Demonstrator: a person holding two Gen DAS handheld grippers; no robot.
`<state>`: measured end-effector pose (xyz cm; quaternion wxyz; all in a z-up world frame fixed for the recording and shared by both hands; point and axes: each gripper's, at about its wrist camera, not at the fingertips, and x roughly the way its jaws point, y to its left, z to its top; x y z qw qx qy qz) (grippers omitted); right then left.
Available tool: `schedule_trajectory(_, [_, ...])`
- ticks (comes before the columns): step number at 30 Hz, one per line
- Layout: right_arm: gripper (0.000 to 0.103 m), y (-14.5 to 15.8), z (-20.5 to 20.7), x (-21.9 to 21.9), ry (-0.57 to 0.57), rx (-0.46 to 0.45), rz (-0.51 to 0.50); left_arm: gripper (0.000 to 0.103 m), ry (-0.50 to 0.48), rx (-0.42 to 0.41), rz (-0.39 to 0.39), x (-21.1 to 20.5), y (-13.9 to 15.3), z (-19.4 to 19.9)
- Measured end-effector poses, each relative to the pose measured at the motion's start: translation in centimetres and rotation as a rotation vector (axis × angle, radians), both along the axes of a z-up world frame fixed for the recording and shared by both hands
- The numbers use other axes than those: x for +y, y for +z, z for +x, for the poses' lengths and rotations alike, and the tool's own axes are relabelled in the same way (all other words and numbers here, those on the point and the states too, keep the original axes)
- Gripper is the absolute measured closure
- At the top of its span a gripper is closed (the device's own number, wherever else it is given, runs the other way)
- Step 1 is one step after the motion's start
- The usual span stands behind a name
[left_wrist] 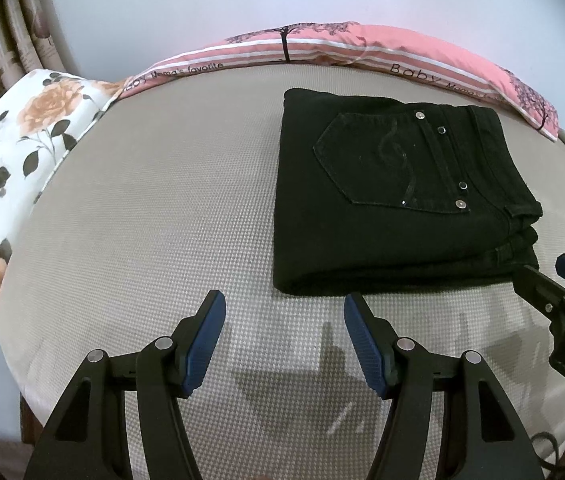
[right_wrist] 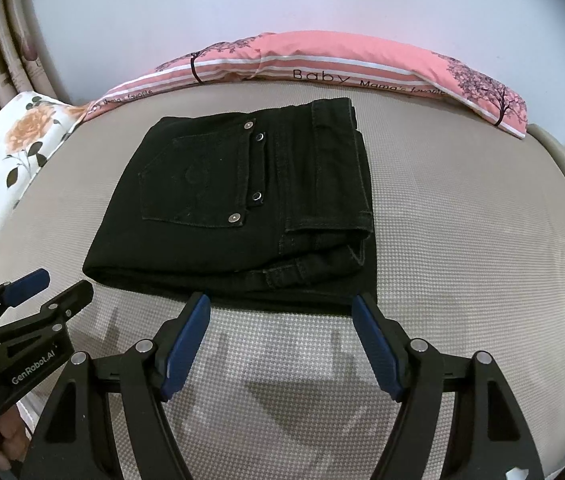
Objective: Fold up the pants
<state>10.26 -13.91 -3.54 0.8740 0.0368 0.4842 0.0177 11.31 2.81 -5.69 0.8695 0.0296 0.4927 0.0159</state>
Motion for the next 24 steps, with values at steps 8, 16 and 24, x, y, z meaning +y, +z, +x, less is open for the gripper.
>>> schedule_trajectory(8, [0.032,-0.42,0.03,0.08,0.001,0.016,0.004,0.041,-0.006,0.002,0.002,-0.01,-0.06,0.1])
schedule_trajectory(16, [0.032,-0.57,0.14,0.19,-0.002,0.022,0.0,0.041,-0.007,0.008,0.004,-0.02,-0.22,0.08])
schedule_trajectory(24, [0.032,-0.63,0.12,0.16,-0.006,0.025,0.002,0.041,-0.014,0.011,0.003,-0.04,-0.27,0.12])
